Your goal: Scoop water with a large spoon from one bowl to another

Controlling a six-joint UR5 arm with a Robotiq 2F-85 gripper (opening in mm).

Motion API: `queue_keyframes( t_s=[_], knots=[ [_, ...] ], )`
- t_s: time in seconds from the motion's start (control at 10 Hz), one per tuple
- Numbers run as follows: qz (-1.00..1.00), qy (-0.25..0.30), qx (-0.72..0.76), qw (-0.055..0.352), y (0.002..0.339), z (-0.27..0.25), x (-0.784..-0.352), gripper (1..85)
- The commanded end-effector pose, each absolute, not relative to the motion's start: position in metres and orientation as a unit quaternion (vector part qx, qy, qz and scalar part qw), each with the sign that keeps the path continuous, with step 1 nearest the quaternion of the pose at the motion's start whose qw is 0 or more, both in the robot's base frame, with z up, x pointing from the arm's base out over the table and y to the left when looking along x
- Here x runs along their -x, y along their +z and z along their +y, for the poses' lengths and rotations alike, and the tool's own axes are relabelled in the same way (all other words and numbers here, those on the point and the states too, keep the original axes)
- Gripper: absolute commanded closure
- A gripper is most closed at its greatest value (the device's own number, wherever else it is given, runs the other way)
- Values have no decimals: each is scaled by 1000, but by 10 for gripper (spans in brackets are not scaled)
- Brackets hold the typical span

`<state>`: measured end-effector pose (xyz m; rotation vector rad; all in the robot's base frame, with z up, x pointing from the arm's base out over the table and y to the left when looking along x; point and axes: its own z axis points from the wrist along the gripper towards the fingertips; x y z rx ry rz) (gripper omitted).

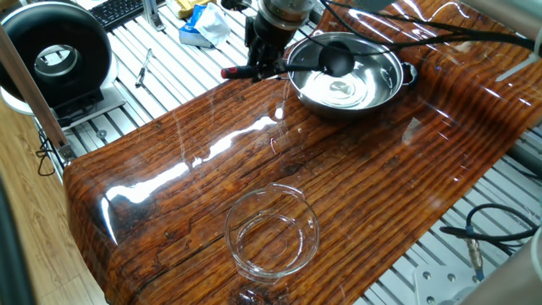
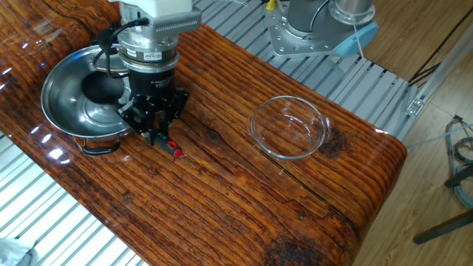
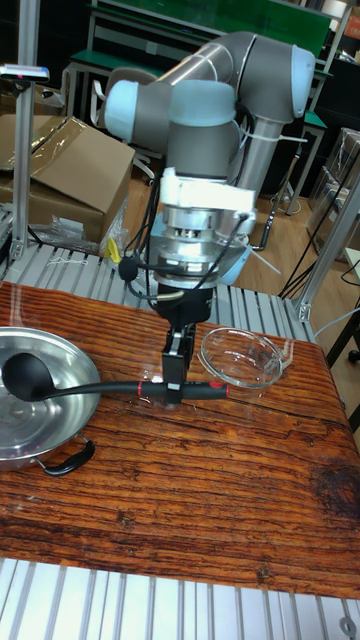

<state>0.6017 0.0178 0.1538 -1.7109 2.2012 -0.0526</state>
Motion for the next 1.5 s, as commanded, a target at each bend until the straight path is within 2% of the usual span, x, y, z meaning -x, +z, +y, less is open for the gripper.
queue_keyframes(
  t_s=[0.0,1.4],
  knots=[
    [785,16,587,195,151,26,-594,847],
    [792,8,580,191,144,-2,-570,847]
  ],
)
